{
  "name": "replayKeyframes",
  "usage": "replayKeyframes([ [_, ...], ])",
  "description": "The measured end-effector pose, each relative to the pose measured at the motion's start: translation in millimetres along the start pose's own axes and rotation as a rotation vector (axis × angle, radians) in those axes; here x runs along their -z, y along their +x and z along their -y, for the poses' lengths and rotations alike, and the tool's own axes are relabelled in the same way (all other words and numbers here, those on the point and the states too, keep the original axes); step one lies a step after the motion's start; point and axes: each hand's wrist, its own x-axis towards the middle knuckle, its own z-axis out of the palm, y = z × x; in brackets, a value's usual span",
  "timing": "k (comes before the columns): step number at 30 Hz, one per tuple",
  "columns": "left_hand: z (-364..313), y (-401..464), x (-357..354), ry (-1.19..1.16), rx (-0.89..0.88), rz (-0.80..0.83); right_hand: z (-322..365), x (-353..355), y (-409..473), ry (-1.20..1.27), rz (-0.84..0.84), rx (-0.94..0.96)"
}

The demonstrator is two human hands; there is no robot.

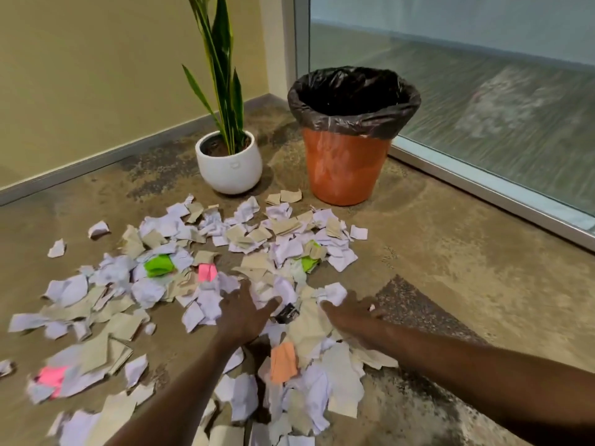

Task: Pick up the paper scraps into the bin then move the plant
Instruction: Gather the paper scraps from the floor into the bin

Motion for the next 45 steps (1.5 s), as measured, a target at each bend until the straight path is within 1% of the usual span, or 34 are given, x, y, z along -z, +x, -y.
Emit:
replayKeyframes([
  [2,-1.2,-3.3,2.7,-0.042,-0.089,-0.06,13.8,-4.3,-1.0,0.018,0.078,0.151],
  [3,0.8,-5.2,5.4,-0.045,-0.129,-0.133,19.4,-3.9,0.0,0.024,0.084,0.221],
  [5,5.0,-9.2,10.2,0.055,-0.192,-0.301,24.0,5.2,4.6,-0.017,0.023,0.35],
  [6,9.4,-10.7,12.3,0.125,-0.188,-0.356,24.8,11.1,7.8,-0.082,-0.023,0.413],
  [7,14.4,-11.0,14.6,0.168,-0.144,-0.351,24.8,17.3,12.8,-0.169,-0.052,0.47],
  [8,19.0,-10.0,17.3,0.166,-0.078,-0.278,23.6,22.5,18.3,-0.257,-0.045,0.513],
  [10,27.6,-7.2,21.8,0.062,0.036,-0.008,21.6,25.2,27.1,-0.398,0.062,0.56],
  [11,30.3,-6.6,22.7,0.04,0.04,0.124,21.4,23.1,28.0,-0.442,0.133,0.574],
  [12,31.0,-6.6,21.9,0.065,0.001,0.209,21.6,19.4,27.4,-0.471,0.189,0.595],
  [14,28.2,-11.5,17.7,0.139,-0.108,0.274,23.0,8.3,23.1,-0.537,0.24,0.654],
  [16,21.5,-17.0,13.4,0.177,-0.189,0.304,24.2,-3.9,17.0,-0.642,0.235,0.708],
  [18,15.0,-24.1,8.2,0.248,-0.262,0.335,24.4,-14.2,13.4,-0.735,0.165,0.759],
  [21,9.7,-36.3,1.0,0.371,-0.327,0.283,22.1,-25.5,14.0,-0.793,0.052,0.832],
  [23,11.9,-40.8,-2.8,0.418,-0.357,0.222,20.3,-26.9,16.3,-0.767,0.042,0.849],
  [25,16.3,-42.2,-4.1,0.415,-0.399,0.157,18.9,-26.5,18.9,-0.697,0.036,0.883],
  [28,20.7,-44.5,-7.3,0.285,-0.528,0.035,14.7,-28.9,20.7,-0.547,0.025,0.933],
  [30,21.9,-47.5,-8.5,0.202,-0.557,0.0,10.2,-32.5,21.8,-0.448,0.041,0.948],
  [34,24.1,-49.1,-4.8,0.063,-0.451,-0.023,7.4,-28.3,23.9,-0.26,0.1,0.926],
  [39,19.6,-43.3,18.0,-0.109,-0.282,0.048,20.2,0.9,22.7,-0.219,0.177,0.898],
  [45,17.1,-42.6,46.3,-0.312,-0.206,-0.035,38.0,43.7,15.0,-0.121,0.265,0.878],
])
